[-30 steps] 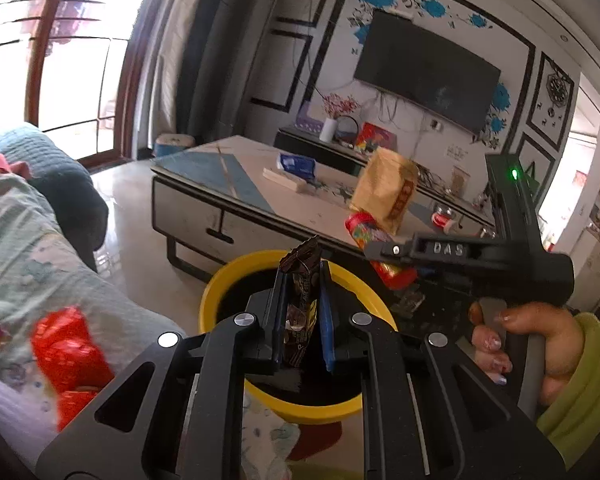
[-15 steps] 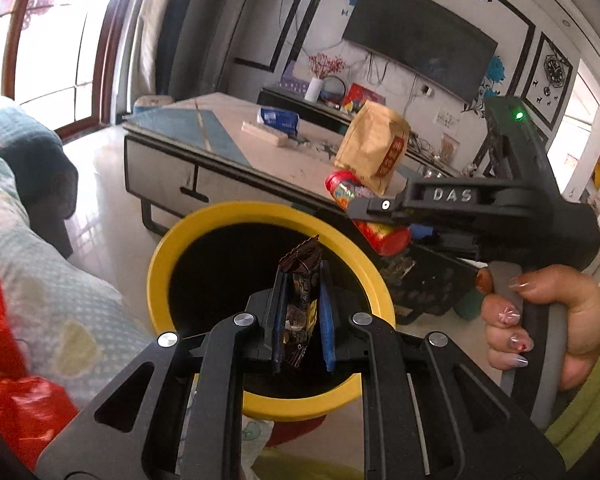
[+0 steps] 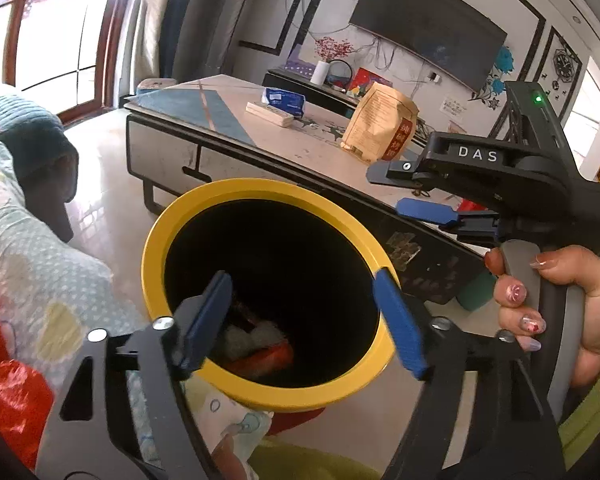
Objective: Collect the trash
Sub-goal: 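Open the left tool over the bin while the right tool releases the red tube, then move both open tools back toward the remaining trash on the bed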
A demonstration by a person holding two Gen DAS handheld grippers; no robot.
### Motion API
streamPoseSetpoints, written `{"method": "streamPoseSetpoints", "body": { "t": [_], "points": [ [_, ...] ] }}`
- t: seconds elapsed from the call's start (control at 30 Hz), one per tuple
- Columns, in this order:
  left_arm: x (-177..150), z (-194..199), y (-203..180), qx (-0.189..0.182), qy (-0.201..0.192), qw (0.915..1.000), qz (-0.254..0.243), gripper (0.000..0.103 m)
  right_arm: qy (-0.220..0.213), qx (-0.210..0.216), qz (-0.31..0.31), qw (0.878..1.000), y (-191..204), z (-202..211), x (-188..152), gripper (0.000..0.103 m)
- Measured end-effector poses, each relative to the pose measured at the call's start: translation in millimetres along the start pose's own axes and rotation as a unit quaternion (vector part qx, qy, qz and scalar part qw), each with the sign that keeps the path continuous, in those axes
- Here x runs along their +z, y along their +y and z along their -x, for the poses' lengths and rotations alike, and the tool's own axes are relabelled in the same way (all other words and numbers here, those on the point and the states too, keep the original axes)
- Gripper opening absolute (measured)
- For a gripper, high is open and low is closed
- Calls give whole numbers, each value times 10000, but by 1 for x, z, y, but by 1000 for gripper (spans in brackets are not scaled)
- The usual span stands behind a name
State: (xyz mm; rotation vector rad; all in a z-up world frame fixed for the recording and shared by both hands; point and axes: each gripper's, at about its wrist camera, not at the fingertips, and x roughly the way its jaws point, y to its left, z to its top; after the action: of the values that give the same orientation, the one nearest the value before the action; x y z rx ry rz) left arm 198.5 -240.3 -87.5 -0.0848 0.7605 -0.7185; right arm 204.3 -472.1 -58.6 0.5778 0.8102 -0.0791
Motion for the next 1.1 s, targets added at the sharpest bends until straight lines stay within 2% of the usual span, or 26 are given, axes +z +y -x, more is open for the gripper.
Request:
{"method": "streamPoseSetpoints", "body": {
  "t": [0.1,0.17,0.63,1.1],
  "points": [
    [-1,7,0,72,-16,10000,47,89,-71,-60,29,10000,1,2,0,61],
    [-2,12,1,157,-28,9998,98,92,-102,-91,53,9999,2,3,0,62],
    [2,56,6,658,-402,9969,177,92,-344,-36,443,9984,27,16,-4,68],
    [-1,110,24,1318,-905,9867,307,92,-367,285,914,9947,66,28,-19,69]
  ]
}}
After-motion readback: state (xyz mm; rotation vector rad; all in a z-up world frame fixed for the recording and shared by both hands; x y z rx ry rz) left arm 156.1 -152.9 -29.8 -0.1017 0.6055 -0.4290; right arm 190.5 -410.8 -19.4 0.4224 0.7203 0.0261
